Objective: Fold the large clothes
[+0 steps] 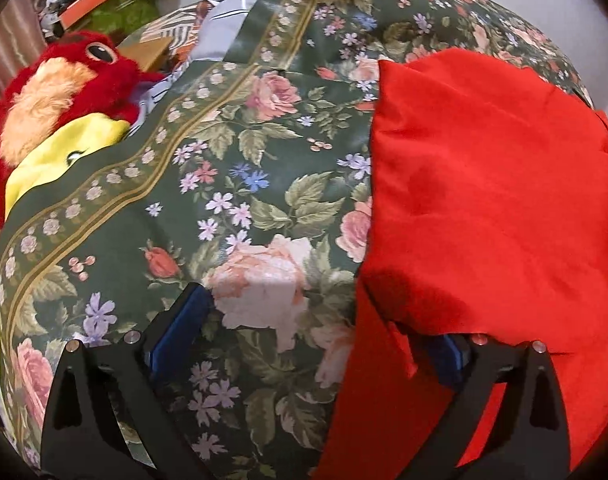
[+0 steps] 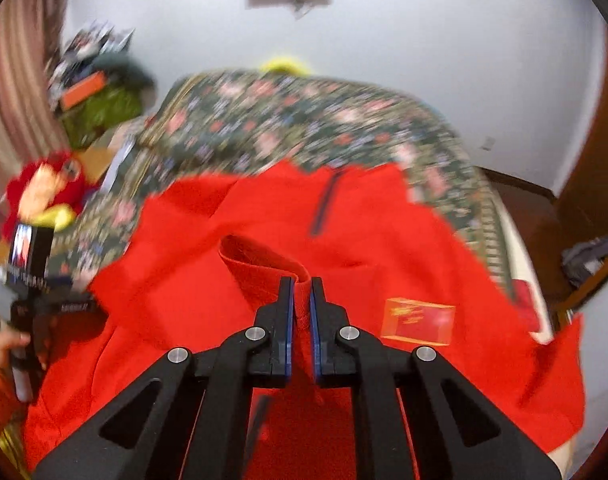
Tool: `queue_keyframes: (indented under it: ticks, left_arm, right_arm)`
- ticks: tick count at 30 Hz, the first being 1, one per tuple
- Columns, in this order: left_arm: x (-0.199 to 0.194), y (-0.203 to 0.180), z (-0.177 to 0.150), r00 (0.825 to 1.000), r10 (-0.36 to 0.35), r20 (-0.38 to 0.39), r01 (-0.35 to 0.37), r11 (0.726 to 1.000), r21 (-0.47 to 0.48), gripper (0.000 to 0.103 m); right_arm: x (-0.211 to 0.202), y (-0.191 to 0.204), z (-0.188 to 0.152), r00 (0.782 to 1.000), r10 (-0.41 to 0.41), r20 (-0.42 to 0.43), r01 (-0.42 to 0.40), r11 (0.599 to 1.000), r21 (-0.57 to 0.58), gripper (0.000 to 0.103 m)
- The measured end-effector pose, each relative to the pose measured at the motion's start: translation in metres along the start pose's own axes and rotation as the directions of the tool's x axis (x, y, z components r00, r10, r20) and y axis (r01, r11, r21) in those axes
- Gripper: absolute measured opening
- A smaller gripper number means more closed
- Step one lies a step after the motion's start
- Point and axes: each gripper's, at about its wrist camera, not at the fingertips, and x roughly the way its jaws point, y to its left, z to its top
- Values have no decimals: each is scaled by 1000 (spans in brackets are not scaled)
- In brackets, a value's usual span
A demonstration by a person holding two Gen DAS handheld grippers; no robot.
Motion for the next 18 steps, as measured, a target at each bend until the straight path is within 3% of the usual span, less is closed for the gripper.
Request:
queue_keyframes:
  ticks: [4, 10, 18]
  left_arm:
    - [0, -3, 0, 1000, 26, 3, -26, 1000, 6, 100]
    - [1, -1, 0, 999, 39, -5, -39, 999, -5, 103]
    - [-2, -4, -1, 996, 77, -44, -77, 997, 8, 103]
  right_arm:
    - [-21, -39, -4, 998, -56, 14, 55, 996, 72, 6]
    - [-23, -83, -32, 993, -98, -66, 107, 983, 151, 6]
    - [-9, -114, -67, 979, -38, -202, 81, 974, 210, 7]
